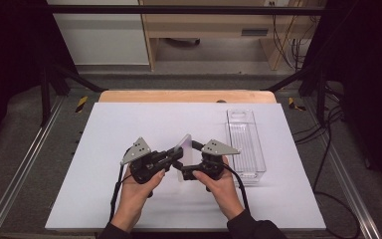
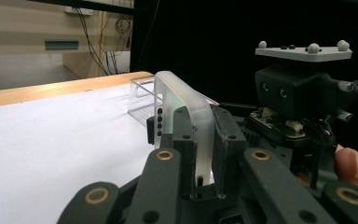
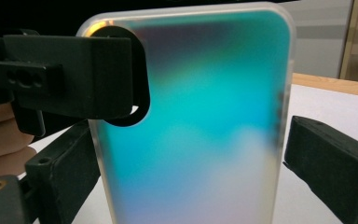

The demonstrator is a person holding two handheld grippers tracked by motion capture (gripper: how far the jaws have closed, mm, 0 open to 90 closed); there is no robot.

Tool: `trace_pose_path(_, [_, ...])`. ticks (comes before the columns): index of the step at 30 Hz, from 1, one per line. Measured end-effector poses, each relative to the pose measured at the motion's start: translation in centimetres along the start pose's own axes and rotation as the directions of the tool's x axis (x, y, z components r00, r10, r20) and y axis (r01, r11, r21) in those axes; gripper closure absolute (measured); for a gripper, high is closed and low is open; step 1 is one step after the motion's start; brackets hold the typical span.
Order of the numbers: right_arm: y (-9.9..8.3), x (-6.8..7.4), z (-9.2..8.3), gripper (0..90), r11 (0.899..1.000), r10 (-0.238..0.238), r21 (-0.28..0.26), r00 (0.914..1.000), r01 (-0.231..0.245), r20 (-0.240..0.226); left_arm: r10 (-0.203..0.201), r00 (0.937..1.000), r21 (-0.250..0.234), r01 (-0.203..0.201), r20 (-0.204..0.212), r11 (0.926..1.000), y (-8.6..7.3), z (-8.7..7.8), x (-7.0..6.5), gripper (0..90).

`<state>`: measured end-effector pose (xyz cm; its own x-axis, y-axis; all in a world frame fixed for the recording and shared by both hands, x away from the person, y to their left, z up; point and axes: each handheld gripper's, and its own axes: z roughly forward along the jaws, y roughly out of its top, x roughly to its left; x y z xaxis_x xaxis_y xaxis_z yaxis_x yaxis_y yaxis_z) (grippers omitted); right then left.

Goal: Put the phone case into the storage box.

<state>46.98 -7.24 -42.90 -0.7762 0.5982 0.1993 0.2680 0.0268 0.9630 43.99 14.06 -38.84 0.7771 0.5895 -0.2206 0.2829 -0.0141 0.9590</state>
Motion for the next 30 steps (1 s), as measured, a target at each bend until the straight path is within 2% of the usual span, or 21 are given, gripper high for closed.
trace_pose_path(8, [0.0, 0.1, -0.1, 15.5, 1.000, -0.008, -0.004, 0.9998, 0.008, -0.021, -0.002, 1.0000, -0.002, 0.002, 0.006, 1.0000, 0.0, 0.0, 0.0, 81.0])
trace_pose_path(14, [0.0, 0.3, -0.1, 16.5, 1.000, -0.014, -0.001, 0.9997, 0.014, -0.018, -0.007, 1.0000, -0.002, 0.007, 0.007, 1.0000, 0.0, -0.1, 0.0, 80.9])
trace_pose_path(18, [0.2, 0.3, -0.1, 16.8, 1.000, -0.018, 0.011, 0.9997, 0.018, -0.015, -0.040, 0.9991, -0.016, 0.041, 0.015, 0.9990, -0.1, -0.2, 0.2, 80.2])
trace_pose_path(20, [0.2, 0.3, -0.1, 16.9, 0.999, -0.029, 0.018, 0.9995, 0.028, 0.012, -0.053, 0.9985, -0.031, 0.054, 0.014, 0.9981, -0.1, -0.4, 0.3, 77.3])
trace_pose_path(25, [0.0, 0.0, -0.2, 17.0, 0.999, -0.037, 0.036, 0.9982, 0.036, 0.048, -0.059, 0.9982, -0.071, 0.058, -0.015, 0.9958, 0.2, -1.3, 0.5, 68.8])
trace_pose_path(27, [-0.1, 0.0, -0.2, 17.0, 0.999, -0.036, 0.037, 0.9976, 0.034, 0.059, -0.050, 0.9977, -0.083, 0.046, -0.046, 0.9955, 0.3, -1.8, 0.6, 64.6])
trace_pose_path(30, [-0.2, 0.0, -0.2, 17.0, 0.998, -0.051, 0.044, 0.9960, 0.048, 0.073, -0.031, 0.9935, -0.106, 0.019, -0.110, 0.9942, 0.2, -2.6, 1.0, 55.0])
